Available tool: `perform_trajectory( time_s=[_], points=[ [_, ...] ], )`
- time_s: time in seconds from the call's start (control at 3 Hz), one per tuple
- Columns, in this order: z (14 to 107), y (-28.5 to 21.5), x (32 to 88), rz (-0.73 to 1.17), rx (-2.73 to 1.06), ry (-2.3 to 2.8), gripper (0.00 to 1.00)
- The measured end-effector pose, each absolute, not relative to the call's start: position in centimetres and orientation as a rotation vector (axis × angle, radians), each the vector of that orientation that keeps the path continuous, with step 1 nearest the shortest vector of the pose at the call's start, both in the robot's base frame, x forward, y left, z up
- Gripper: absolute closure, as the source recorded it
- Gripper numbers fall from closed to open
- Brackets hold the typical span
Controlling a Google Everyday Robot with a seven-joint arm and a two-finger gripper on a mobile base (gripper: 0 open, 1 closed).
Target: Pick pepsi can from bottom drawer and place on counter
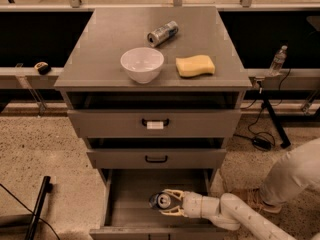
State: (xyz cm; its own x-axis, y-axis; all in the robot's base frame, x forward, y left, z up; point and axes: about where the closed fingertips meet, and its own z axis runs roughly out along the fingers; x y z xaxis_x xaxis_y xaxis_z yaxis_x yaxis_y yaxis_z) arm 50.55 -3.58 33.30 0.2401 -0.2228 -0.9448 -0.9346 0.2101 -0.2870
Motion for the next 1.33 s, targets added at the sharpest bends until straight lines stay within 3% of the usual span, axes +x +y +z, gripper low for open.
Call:
perform_trajectory(
  time_s=[0.67,1.33],
  points=[
    [47.1,-5.6,49.4,0.61,-1.297,1.05,1.0],
    [58.0,-3.9,50.0,0.568,-1.477,0.951,1.0]
  ],
)
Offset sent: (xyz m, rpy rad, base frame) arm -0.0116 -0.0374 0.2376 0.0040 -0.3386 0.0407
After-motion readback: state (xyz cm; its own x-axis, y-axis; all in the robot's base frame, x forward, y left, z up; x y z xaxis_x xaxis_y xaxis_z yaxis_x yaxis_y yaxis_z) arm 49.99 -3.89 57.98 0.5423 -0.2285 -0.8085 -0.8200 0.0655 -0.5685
